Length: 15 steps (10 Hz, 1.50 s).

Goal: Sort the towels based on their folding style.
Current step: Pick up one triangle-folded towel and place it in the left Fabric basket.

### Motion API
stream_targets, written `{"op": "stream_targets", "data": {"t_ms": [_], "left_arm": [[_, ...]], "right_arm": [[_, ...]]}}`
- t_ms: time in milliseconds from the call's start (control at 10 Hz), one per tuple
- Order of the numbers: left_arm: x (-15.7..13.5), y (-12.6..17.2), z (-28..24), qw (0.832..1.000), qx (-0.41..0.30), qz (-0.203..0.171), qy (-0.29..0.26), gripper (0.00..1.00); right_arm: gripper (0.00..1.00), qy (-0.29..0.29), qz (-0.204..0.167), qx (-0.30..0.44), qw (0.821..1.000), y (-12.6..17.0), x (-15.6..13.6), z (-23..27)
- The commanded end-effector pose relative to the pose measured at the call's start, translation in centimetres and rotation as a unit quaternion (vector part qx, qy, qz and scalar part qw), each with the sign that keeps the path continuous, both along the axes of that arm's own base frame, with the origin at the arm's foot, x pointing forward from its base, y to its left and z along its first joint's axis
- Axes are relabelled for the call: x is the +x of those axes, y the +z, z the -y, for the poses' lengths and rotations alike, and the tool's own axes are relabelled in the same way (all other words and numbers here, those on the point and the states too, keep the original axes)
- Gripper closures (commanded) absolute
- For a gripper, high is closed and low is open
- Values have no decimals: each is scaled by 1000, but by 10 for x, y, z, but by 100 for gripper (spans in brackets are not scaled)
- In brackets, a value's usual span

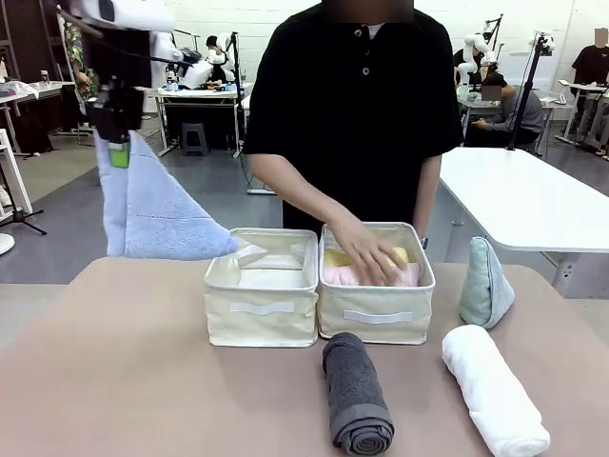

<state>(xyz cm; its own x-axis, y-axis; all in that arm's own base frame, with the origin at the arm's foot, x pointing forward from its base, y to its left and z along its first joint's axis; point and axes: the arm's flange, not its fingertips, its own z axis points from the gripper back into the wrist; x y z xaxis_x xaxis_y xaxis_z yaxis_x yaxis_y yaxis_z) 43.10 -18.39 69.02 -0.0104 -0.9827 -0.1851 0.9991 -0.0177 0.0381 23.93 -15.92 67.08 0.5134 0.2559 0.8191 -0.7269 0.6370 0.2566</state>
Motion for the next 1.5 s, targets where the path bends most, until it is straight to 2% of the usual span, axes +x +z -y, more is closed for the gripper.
{"op": "stream_targets", "data": {"t_ms": [0,200,300,800,1400], "left_arm": [[31,12,21,996,32,16,-80,84],[40,10,40,995,32,9,-89,84],[28,-5,33,996,25,-3,-82,84],[28,-5,33,996,25,-3,-82,84],[97,-17,72,986,80,21,-142,84]], "right_arm": [[0,1,-4,0,1000,0,2,0],[0,1,-4,0,1000,0,2,0],[0,1,-4,0,1000,0,2,0],[0,1,-4,0,1000,0,2,0],[0,1,-4,0,1000,0,2,0]]}}
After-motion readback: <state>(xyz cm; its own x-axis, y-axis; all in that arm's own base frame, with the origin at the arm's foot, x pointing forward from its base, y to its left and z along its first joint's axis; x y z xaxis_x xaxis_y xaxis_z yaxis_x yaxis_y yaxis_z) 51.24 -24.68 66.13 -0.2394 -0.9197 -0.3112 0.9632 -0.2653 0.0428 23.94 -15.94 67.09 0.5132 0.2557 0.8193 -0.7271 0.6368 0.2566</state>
